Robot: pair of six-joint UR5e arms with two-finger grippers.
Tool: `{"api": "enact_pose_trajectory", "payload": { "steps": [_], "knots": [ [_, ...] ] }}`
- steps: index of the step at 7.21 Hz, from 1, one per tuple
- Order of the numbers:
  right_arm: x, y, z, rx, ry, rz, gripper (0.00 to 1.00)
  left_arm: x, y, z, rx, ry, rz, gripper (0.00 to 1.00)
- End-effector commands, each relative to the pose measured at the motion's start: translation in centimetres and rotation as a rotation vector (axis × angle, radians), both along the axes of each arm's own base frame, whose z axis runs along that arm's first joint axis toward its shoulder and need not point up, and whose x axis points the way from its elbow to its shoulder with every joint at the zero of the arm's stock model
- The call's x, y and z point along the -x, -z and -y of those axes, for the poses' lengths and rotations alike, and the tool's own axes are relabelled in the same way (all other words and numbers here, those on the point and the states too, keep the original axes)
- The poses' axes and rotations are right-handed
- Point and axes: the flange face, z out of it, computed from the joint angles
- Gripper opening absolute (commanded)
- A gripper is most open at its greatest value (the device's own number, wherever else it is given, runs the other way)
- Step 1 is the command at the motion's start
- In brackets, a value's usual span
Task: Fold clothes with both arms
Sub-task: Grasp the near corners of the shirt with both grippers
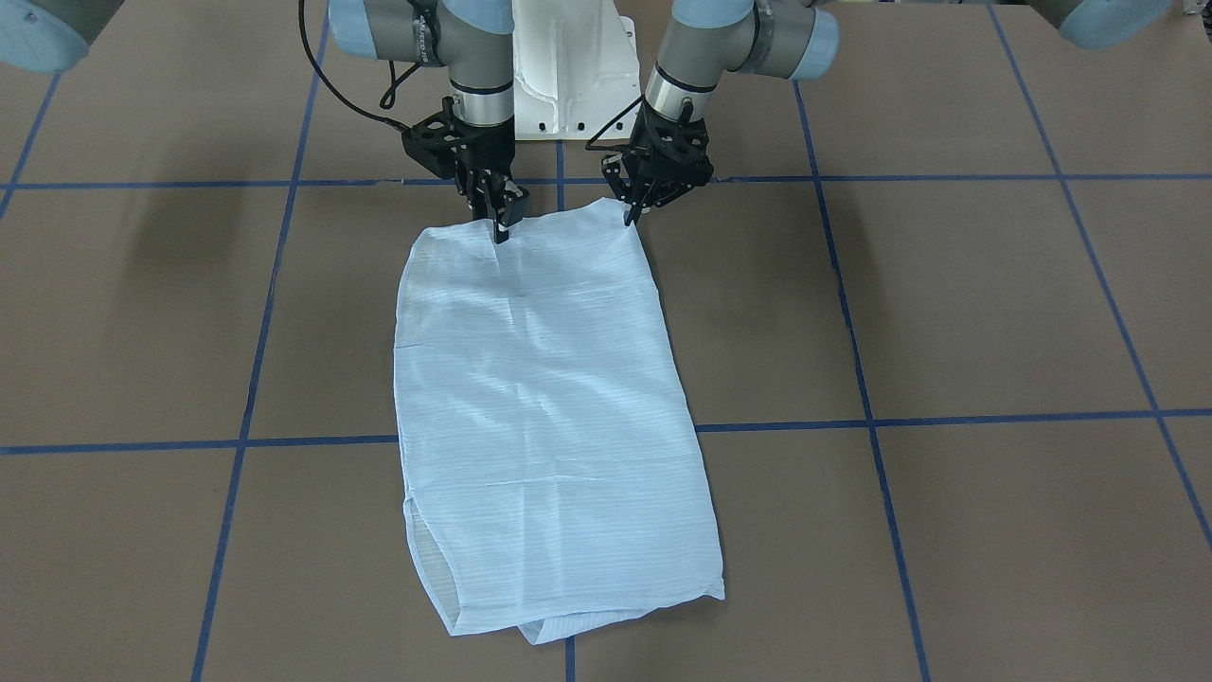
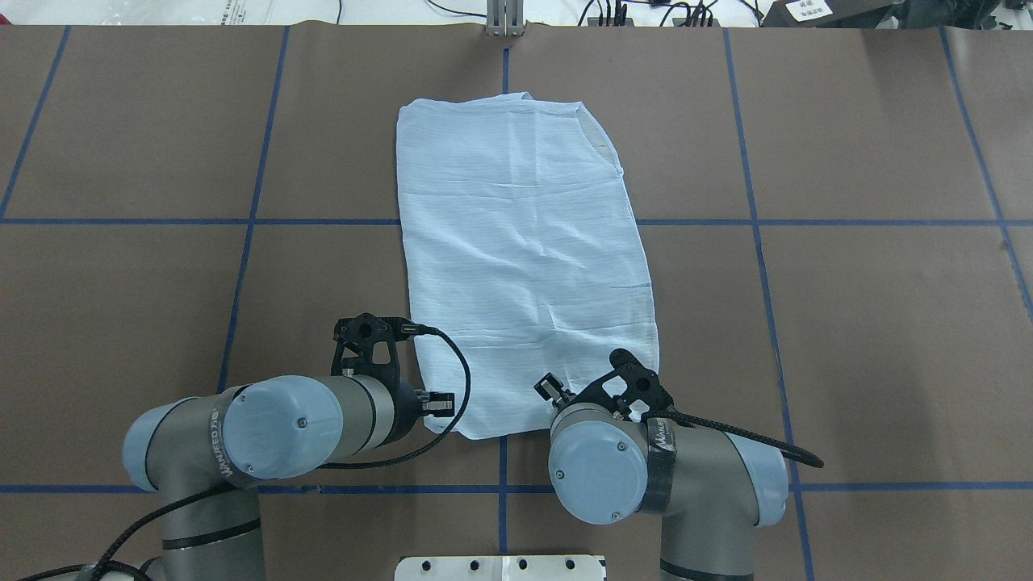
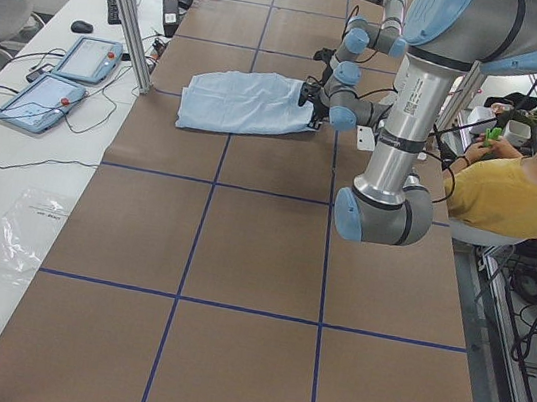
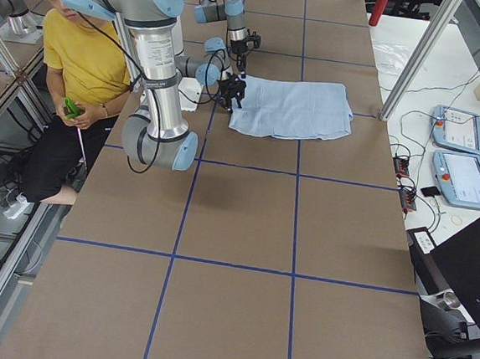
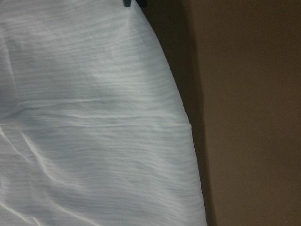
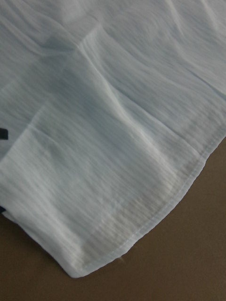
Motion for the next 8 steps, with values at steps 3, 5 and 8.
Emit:
{"api": "enact_pose_trajectory", "payload": {
  "steps": [3,5,8],
  "knots": [
    [-0.4,0.2,1.0,0.010,-0.053,0.013,0.00,0.0,0.0,0.0,0.000,0.000,0.000,0.00],
    [-0.7,0.5,1.3,0.010,-0.059,0.019,0.00,-0.1,0.0,-0.1,0.000,-0.002,0.000,0.00],
    [-4.5,4.8,0.2,-0.010,-0.058,0.121,0.00,2.7,2.8,-0.7,-0.016,-0.004,-0.068,0.00]
  ]
}}
